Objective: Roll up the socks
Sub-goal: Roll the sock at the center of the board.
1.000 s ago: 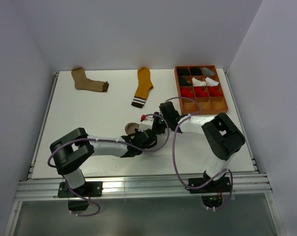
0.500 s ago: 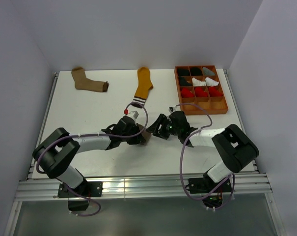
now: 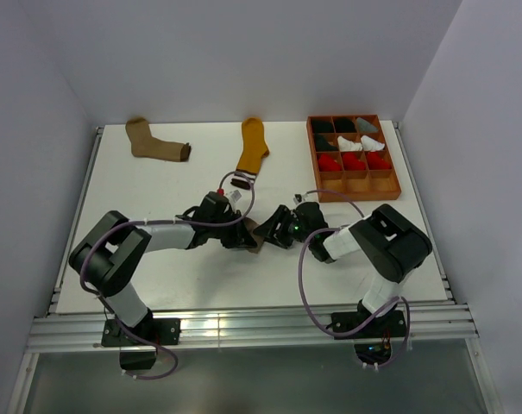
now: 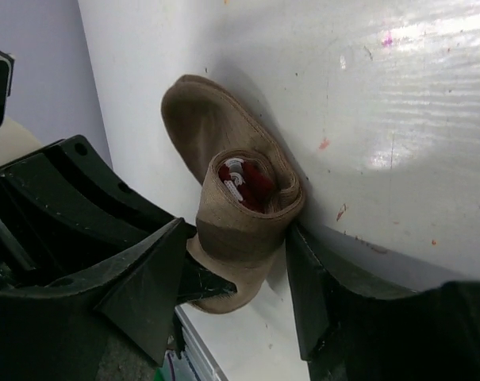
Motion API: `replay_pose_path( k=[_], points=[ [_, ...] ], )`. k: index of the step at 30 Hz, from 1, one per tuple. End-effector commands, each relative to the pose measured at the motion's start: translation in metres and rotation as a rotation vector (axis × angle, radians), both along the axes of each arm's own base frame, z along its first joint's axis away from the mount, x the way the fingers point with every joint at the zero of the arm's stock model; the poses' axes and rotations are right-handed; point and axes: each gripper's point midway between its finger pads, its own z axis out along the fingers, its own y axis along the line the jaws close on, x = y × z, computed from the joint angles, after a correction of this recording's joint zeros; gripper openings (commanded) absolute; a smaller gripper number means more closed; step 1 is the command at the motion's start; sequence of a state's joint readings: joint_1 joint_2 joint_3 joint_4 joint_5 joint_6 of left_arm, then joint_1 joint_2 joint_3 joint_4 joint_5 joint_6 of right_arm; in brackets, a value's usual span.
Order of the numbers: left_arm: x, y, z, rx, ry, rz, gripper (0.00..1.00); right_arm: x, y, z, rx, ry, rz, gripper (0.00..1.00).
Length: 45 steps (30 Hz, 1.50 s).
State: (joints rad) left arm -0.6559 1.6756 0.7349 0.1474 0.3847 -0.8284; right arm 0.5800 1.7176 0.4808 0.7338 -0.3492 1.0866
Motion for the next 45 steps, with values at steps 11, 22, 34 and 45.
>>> replay_pose_path(
  k=[11,22,34,45],
  points=[
    [-0.013,0.022,-0.046,0.155,0.11,-0.011,0.03,0.015,-0.005,-0.011,-0.127,-0.023,-0.015,0.08],
    [0.018,0.055,0.026,0.322,-0.253,0.199,0.61,0.009,-0.021,-0.017,-0.415,0.113,0.033,0.0],
    [-0.008,0.022,0.071,0.505,-0.742,0.202,0.65,0.006,-0.009,-0.002,-0.571,0.218,0.11,0.0],
    [-0.003,-0.018,0.049,0.578,-0.904,0.115,0.63,0.001,-0.007,-0.01,-0.574,0.259,0.137,0.0]
  ],
)
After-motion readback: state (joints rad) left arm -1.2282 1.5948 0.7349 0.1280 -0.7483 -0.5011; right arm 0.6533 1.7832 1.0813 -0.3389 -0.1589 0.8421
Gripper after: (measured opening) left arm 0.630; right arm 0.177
